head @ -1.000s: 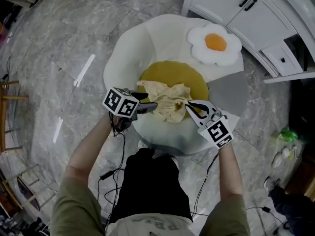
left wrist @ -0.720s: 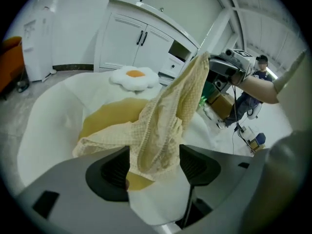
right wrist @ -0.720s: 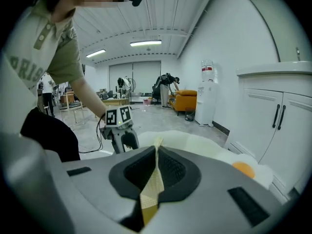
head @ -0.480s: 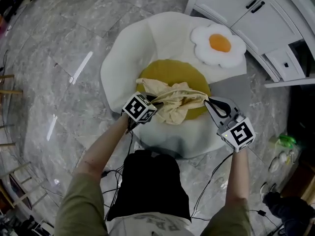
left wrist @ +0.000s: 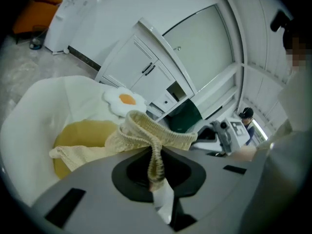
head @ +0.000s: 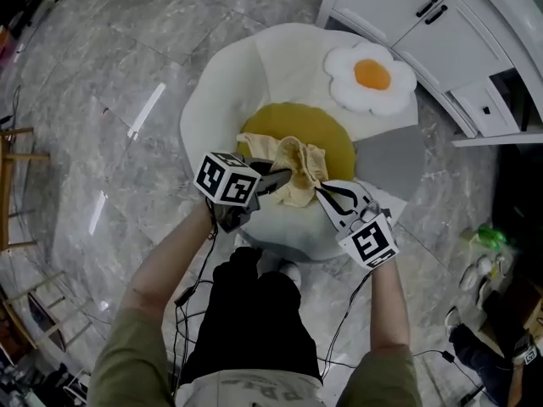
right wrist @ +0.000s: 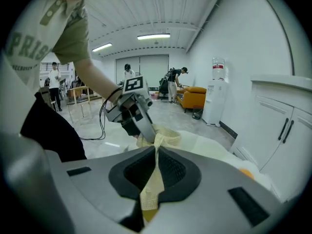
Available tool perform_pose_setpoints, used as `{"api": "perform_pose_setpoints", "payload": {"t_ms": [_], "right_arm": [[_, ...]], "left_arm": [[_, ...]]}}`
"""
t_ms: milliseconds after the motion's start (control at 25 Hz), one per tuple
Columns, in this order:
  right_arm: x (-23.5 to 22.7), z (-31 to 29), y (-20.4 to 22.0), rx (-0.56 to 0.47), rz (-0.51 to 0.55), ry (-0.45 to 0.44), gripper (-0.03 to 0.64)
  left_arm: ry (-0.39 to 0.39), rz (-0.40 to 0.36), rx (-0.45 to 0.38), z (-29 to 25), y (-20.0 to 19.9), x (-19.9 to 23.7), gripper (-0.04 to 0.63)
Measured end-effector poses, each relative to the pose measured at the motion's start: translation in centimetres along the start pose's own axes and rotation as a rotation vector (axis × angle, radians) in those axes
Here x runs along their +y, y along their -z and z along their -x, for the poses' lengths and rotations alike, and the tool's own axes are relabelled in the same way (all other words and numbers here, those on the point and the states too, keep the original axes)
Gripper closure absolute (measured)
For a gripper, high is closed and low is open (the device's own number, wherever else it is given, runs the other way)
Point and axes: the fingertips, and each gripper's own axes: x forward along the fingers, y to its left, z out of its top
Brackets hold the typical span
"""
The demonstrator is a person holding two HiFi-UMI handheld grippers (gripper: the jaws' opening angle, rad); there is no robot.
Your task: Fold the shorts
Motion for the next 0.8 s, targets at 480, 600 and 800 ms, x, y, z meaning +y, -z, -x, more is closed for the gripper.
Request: {"api": "perform_pose_setpoints", "payload": {"t_ms": [480,600,800], "right_arm": [[0.7,-3.8,1.5,-0.009,0.071,-0.014,0.581],[1.4,-4.7,2.1,0.010,0.126,-0.049,0.581],[2.6,-6.1,3.0,0.039,0.196,-0.070,0.578]], "left_arm": [[0.292,0.181,0.019,-0.8,1.1,-0.7,0.316],[0.297,0.203,0.033,-1.5,1.9,-0.3,0.313],[0.274,0.277,0.014,-2.6,1.4,0.7,0.383]]}}
